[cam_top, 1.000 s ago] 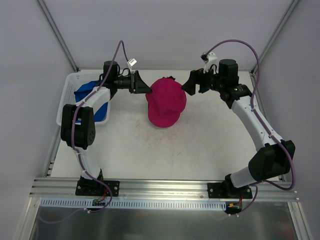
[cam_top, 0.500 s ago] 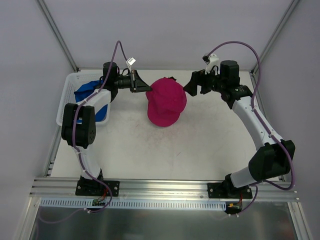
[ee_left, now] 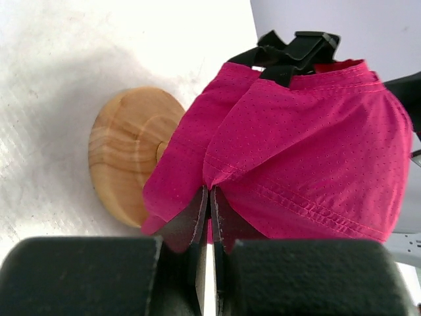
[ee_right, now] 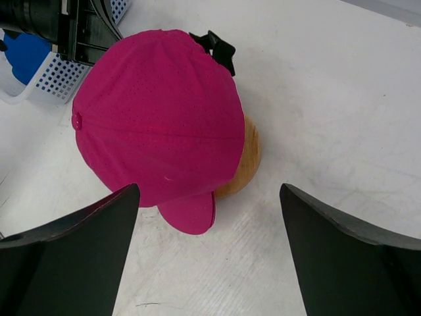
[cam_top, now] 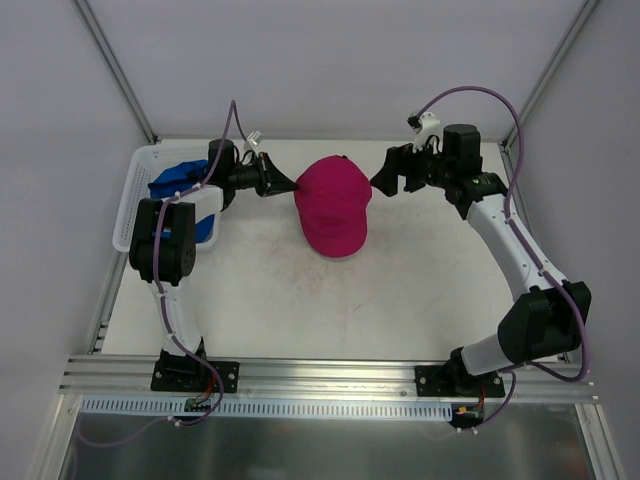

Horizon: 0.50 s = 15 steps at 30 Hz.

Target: Stack the hats

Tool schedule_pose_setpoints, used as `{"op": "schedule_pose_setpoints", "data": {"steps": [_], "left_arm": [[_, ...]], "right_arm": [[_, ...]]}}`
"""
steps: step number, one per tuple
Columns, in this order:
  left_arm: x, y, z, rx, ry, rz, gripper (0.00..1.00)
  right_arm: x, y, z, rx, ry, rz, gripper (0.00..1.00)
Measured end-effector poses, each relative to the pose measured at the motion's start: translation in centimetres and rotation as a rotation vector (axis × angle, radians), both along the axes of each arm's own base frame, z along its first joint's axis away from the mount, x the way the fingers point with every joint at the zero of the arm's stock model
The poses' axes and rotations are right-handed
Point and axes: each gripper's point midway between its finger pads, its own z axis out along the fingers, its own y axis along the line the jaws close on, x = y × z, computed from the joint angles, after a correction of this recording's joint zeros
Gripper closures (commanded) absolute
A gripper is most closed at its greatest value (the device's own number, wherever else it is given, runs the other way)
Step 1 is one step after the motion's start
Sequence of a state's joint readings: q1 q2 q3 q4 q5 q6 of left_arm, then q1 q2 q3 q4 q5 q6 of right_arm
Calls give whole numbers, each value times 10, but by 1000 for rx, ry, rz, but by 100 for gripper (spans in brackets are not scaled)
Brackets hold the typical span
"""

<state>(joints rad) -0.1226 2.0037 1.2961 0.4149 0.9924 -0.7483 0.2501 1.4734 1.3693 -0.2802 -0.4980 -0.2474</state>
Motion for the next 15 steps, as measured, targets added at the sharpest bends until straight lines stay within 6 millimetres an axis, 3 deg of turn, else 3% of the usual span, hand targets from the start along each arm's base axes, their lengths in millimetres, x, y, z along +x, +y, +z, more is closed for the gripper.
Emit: {"op": "schedule_pose_setpoints", "data": {"steps": [7,10,15], "left_arm": [[2,1,-6,13,8,14,98],[3,1,-5,16,7,16,86],[1,4,0,44,-3,27,56]], "right_arm": [[-2,-3,-6,3,25,0,9],[-1,-5,-7,6,32,-4,9],[-1,-7,-9,9,41,-8,8]]}}
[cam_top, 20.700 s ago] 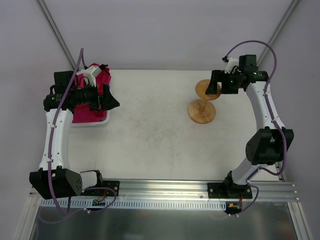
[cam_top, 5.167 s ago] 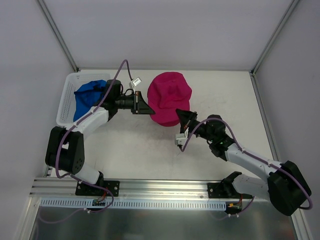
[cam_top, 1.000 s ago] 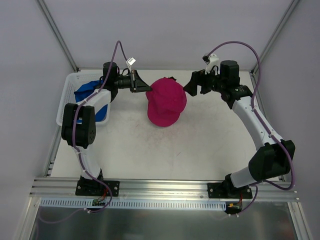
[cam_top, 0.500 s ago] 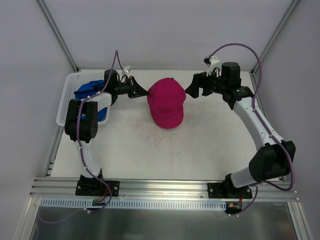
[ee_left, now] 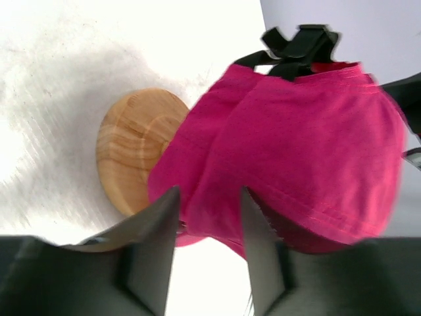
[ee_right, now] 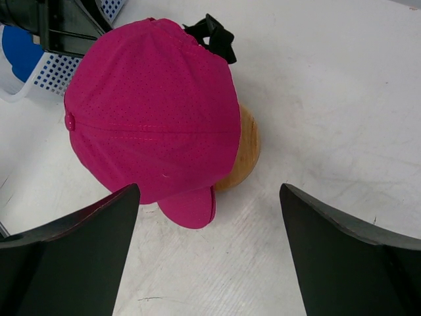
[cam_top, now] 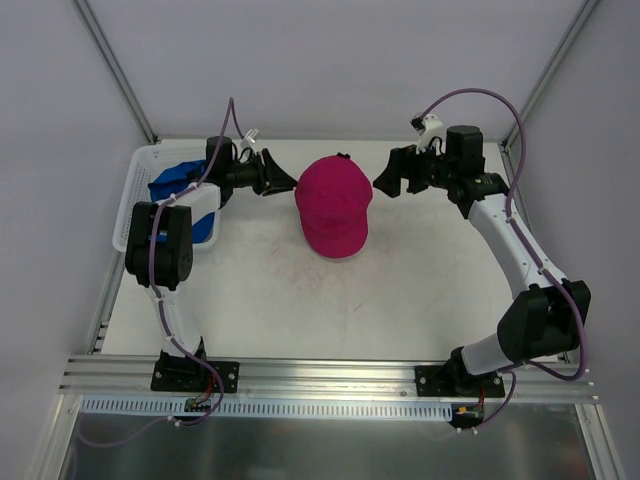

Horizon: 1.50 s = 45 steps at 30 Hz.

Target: Stack the hats

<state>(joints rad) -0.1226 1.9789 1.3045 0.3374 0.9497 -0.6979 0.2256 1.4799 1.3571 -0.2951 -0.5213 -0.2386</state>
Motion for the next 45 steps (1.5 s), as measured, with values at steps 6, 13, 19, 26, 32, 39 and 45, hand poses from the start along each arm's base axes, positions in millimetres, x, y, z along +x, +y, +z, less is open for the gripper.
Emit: {"op": "schedule_pose_setpoints", "data": {"steps": [6,13,19,26,32,39,45], "left_arm": [[-10,10,45,39,-89,27,44],[-19,60,115,96,-224,145,41],[-14,195,128,201,-190,399,45],[-45,270,74,516,-58,485,47],[-72,306,30,678,109,510,45],[-71,343,4,833,188,529,43],[-49,367,-12,904,211,523,43]], "right_arm": [[-1,-3,-3,0,7,-6,8],[-6,-12,3,-1,-6,-25,3],[-17,-23,17,-39,-65,-48,0],[-21,-34,11,-106,-66,-60,1],[-25,-35,5,-125,-49,-51,0],[-24,-35,-1,-133,-33,-48,0],[-27,-37,-13,-142,-5,-46,1]]}}
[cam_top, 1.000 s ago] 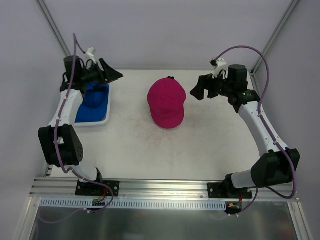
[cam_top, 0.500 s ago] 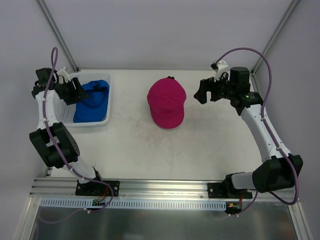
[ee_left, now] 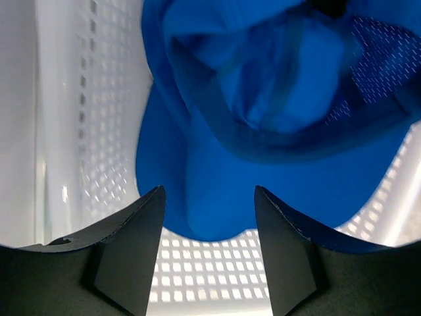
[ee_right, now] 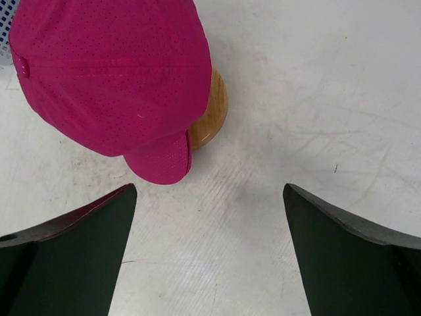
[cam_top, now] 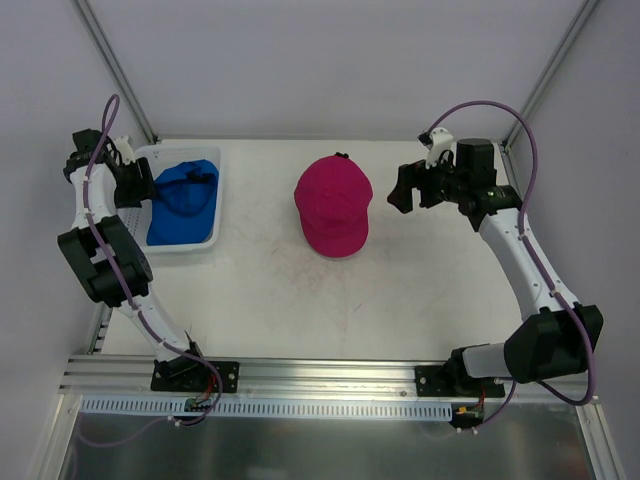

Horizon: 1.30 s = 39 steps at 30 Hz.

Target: Stack the hats

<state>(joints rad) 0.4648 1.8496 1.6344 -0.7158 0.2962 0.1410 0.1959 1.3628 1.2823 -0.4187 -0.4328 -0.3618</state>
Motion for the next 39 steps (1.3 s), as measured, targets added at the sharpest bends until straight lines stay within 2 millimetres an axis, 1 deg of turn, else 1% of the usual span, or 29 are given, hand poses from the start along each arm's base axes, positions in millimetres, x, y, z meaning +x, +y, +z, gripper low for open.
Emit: {"op": "schedule_pose_setpoints", "data": {"steps": [5,7,11,13,15,16,17,18,20,22,24,27,28,30,32,34,36,37,38,39], "left_arm": [[17,13,-13,21,20,-1,44],[21,15,-18,24,26,-8,44],[26,12,-27,23,40,-32,44],[28,8,-32,14,47,-42,49],[29,5,-35,7,53,-53,58],[31,5,-38,3,55,-57,72],[32,3,-41,-3,59,-62,80],[33,2,-43,-7,61,-68,88],[34,-1,-45,-22,59,-77,100],[36,-5,-41,-44,42,-86,100],[37,-9,-31,-62,14,-86,100],[38,-17,-1,-86,-53,-82,100],[37,-21,14,-93,-82,-75,100],[35,-27,45,-103,-146,-64,100],[32,-36,89,-104,-237,-50,100],[28,-43,140,-87,-341,-29,100],[22,-52,187,-56,-443,-11,100],[18,-59,211,-33,-496,-6,100],[14,-66,228,-10,-533,-1,100],[10,-78,246,17,-573,5,100]], "right_arm": [[0,-2,-3,-6,3,0,0],[0,-3,-3,-8,3,-1,1],[1,-4,-3,-12,2,-1,1],[1,-4,-3,-13,2,-1,0],[1,-4,-3,-13,2,-1,1],[1,-4,-3,-13,2,0,1],[1,-4,-3,-12,1,0,0],[0,-4,-3,-12,2,0,1],[0,-4,-3,-13,5,0,0],[-1,-4,-2,-13,7,0,0],[-1,-4,2,-12,2,1,0],[1,-2,16,0,-20,5,0],[2,-1,22,4,-31,8,1],[4,3,42,15,-73,14,0],[6,10,66,21,-127,23,1],[5,24,95,33,-178,43,0],[5,43,129,64,-241,68,0],[4,54,145,84,-267,79,1],[3,62,156,101,-285,87,1],[0,74,168,119,-304,100,1]]}}
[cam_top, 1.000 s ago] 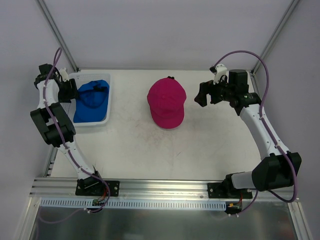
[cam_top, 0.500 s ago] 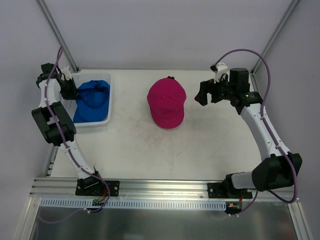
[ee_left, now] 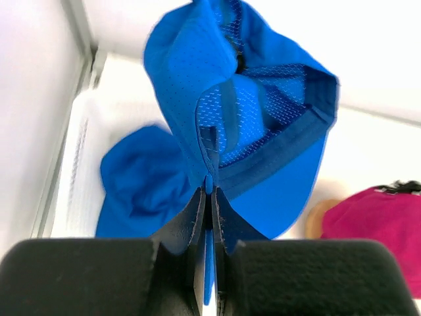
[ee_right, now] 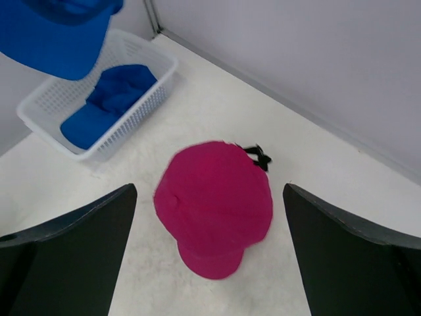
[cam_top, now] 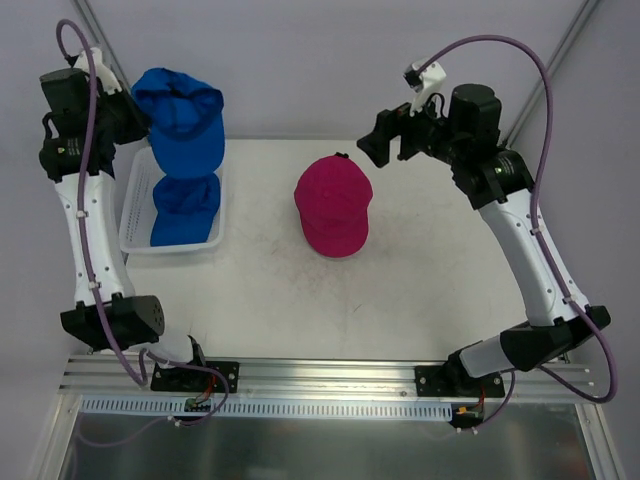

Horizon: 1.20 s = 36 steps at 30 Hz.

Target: Stack the hats

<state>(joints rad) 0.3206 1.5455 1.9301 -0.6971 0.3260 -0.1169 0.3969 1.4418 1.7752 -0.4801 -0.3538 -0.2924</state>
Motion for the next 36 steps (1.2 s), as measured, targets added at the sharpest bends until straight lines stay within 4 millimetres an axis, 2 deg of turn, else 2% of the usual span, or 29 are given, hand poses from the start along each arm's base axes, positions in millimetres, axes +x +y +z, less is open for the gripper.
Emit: {"op": "schedule_pose_setpoints", "data": {"steps": [2,5,6,8,12,16,24,28,33,36], "left_arm": [[-8,-34,27,27,-66,-16,100],[-19,-81,44,10,-103,-40,100],[-21,-93,46,-16,-105,-41,100],[-25,-100,42,-64,-91,-8,100],[-25,-104,27,-179,-44,82,100],[-26,-113,18,-313,-2,128,100],[-29,-135,6,-551,79,150,100],[-34,-145,1,-616,113,142,100],[-45,-155,0,-660,134,121,100],[-54,-159,3,-670,130,111,100]], "right_arm": [[-5,20,14,17,-27,26,1],[-15,62,25,-11,-89,90,2],[-20,81,27,-33,-129,128,2],[-34,117,24,-101,-214,202,2],[-71,171,11,-252,-386,338,3],[-94,195,6,-326,-522,394,1],[-112,221,-58,-565,-753,510,0],[-103,233,-62,-631,-840,509,0],[-77,253,-52,-685,-898,423,1],[-65,258,-49,-722,-917,376,14]]}}
